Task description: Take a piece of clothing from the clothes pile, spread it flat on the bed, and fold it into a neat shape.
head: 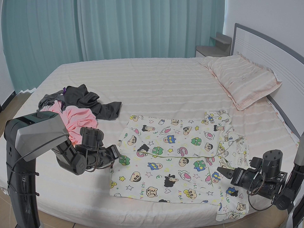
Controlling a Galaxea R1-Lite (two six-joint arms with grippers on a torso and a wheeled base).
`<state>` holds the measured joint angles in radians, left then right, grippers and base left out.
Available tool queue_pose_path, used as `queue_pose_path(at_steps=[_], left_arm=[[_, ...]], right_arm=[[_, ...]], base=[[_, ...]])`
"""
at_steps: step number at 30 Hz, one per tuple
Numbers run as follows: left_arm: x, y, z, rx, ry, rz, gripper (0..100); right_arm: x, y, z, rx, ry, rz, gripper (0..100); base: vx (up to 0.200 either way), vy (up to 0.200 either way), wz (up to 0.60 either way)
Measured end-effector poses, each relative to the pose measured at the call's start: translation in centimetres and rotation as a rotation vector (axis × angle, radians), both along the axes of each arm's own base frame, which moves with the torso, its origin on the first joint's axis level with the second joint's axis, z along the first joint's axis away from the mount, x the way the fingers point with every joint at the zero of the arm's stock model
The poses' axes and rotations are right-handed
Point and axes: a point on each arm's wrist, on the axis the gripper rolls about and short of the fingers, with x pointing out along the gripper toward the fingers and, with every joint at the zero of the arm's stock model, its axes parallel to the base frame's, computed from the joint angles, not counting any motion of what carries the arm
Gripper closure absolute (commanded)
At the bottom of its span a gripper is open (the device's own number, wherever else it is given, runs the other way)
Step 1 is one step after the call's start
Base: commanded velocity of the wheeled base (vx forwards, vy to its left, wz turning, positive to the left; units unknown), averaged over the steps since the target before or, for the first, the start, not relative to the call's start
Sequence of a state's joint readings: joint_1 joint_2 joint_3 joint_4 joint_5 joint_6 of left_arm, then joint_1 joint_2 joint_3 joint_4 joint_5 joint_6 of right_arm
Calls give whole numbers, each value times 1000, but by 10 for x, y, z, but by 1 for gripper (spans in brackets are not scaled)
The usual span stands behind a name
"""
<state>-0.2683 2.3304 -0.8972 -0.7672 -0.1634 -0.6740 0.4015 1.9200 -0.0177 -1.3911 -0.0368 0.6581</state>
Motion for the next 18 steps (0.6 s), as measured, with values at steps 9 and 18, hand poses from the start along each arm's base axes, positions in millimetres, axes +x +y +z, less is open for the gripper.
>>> queue_pose_path(at_steps=[9,18], left_arm=[[15,4,6,10,4,23,100],[28,6,6,11,8,35,100]], right_arm=[[0,0,-1,-1,3,0,0],[0,0,-1,-2,4,-1,0]], base=[[0,0,0],[0,0,0]])
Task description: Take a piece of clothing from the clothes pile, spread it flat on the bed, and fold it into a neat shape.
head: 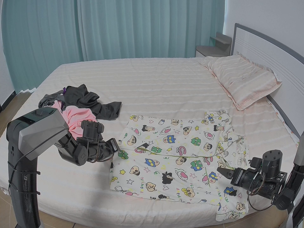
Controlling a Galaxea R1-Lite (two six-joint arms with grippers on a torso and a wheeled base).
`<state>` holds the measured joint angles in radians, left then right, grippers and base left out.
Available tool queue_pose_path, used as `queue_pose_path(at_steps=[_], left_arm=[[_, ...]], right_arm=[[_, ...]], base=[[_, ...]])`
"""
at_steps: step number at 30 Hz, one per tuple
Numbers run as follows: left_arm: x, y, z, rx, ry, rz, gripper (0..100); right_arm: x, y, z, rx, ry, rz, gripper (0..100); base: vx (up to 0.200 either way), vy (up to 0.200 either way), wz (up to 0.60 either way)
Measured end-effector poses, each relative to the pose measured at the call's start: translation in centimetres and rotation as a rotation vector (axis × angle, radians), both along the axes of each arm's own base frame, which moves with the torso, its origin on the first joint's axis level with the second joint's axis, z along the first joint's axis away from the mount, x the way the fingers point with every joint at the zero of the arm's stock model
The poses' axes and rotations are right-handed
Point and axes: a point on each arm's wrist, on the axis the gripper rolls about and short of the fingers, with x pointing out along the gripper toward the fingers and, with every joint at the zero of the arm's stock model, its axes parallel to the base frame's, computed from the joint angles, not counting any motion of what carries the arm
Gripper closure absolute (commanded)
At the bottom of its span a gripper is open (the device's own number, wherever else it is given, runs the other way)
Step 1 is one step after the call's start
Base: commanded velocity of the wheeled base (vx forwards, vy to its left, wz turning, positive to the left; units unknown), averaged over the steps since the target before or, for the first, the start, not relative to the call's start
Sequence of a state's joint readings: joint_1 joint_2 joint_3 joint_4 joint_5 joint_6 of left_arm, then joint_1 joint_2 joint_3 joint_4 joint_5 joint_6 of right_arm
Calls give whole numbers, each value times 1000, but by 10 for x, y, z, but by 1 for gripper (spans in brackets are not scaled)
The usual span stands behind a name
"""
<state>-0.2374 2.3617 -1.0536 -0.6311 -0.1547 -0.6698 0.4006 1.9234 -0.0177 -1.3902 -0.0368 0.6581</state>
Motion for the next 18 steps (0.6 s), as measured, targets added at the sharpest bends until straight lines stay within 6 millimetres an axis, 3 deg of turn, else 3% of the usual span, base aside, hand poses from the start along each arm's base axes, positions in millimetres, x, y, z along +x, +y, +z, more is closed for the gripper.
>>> queue_pose_path(at_steps=[6,7,13,18], left_arm=[[4,-1,-1,4,16,1,100],[4,0,-1,4,18,2,0],[6,0,-1,1,17,7,0],[10,13,1,-6,16,44,0]], right_arm=[[0,0,0,0,0,1,0],[0,0,0,0,-1,-1,0],[0,-1,0,-1,1,-4,0],[0,-1,0,-3,5,-5,0]], base=[[0,0,0],[0,0,0],[0,0,0],[0,0,0]])
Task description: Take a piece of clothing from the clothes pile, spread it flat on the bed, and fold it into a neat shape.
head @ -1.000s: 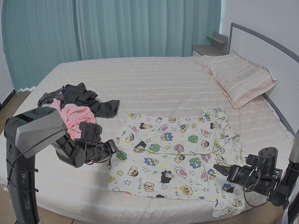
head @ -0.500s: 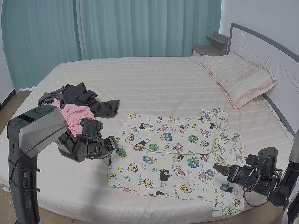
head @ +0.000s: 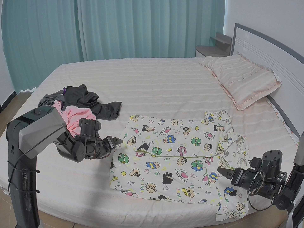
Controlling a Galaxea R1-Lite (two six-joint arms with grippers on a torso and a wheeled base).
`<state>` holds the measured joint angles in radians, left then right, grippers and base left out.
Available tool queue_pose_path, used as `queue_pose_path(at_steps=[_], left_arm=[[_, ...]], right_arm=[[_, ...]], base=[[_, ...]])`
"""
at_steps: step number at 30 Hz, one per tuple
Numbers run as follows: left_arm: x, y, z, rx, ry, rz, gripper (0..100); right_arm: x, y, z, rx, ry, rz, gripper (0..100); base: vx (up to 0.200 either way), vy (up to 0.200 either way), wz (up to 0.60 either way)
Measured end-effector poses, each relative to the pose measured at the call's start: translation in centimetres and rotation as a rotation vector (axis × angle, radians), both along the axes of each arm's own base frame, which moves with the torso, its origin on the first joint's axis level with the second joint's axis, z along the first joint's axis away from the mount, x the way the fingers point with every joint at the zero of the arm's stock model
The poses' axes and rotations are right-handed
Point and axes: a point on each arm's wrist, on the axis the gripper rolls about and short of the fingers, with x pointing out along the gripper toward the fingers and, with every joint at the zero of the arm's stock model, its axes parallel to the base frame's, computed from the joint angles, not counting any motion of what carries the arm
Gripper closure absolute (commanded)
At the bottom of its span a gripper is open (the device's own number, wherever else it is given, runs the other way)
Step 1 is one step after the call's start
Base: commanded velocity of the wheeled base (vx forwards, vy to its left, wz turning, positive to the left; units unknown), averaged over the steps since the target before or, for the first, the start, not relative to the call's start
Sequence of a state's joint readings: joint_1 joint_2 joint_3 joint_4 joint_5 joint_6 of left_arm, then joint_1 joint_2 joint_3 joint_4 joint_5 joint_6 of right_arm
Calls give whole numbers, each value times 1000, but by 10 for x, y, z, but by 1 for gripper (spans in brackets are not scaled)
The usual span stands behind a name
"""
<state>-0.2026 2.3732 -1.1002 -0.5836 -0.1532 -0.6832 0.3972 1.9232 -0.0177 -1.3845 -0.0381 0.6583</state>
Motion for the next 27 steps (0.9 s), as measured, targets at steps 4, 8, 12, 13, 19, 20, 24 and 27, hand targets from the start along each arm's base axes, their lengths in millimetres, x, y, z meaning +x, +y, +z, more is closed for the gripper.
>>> queue_pose_path(at_steps=[4,8,12,13,19,20,24,27], left_arm=[[-4,13,1,-35,29,53,0],[-15,25,5,-83,66,77,0],[-40,30,5,-130,133,48,0],[-47,31,5,-143,150,32,0],[-91,34,10,-174,196,-173,0],[-96,34,11,-159,188,-209,0],[-119,26,10,-108,185,-342,0],[-132,14,10,-98,202,-404,0]], right_arm=[[0,0,0,-3,0,-4,0],[0,0,0,-7,0,-9,0],[0,0,0,-8,-2,-10,0],[0,0,0,-8,-2,-11,0],[-1,0,1,-7,-4,-9,0],[-1,0,1,-7,-4,-9,0],[-1,1,1,-6,-7,-8,0],[-1,1,2,-6,-8,-8,0]], base=[[0,0,0],[0,0,0],[0,0,0],[0,0,0],[0,0,0],[0,0,0],[0,0,0],[0,0,0]])
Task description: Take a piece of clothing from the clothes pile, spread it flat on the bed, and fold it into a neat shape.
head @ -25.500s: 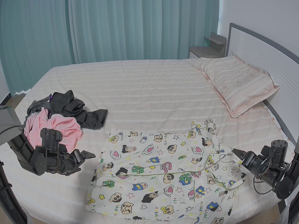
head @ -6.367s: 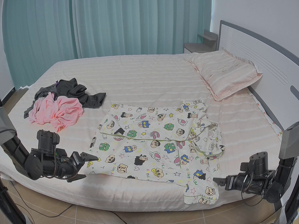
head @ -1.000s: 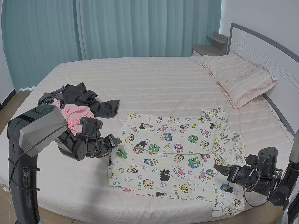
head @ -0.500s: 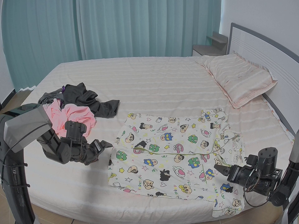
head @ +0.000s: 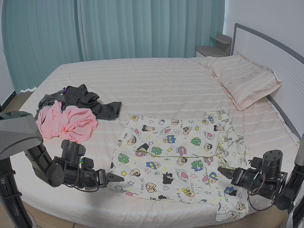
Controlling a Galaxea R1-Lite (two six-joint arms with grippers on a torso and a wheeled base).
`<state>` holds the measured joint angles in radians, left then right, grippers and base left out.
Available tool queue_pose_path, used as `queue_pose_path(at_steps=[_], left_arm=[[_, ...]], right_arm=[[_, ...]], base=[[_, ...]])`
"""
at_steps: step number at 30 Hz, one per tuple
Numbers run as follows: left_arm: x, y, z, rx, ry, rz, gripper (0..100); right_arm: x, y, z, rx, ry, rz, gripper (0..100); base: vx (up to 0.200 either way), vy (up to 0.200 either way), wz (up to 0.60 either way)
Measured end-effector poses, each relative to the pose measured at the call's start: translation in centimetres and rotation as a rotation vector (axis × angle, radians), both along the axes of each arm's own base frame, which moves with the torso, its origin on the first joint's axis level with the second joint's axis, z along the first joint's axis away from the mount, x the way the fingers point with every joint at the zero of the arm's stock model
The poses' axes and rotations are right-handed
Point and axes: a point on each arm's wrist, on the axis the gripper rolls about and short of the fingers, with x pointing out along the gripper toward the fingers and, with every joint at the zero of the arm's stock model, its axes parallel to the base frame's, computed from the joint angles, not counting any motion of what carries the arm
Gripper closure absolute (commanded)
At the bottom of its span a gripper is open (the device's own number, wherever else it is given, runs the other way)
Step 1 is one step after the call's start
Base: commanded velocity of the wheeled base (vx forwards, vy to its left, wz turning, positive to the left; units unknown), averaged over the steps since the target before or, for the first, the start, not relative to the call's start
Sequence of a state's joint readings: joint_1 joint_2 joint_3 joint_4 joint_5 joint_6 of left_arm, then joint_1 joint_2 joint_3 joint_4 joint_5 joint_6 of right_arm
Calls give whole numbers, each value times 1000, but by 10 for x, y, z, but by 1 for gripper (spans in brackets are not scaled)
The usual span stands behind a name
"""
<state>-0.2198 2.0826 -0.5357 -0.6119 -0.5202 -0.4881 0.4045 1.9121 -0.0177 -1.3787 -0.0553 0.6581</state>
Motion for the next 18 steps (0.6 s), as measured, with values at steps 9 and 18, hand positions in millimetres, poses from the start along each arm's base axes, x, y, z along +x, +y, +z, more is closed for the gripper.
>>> queue_pose_path(at_steps=[9,18], left_arm=[[-8,-19,-1,79,-17,-20,0],[-4,-24,-3,79,-12,-17,0]], right_arm=[[0,0,0,1,-1,1,0],[-1,1,0,1,-1,8,0]], base=[[0,0,0],[0,0,0]])
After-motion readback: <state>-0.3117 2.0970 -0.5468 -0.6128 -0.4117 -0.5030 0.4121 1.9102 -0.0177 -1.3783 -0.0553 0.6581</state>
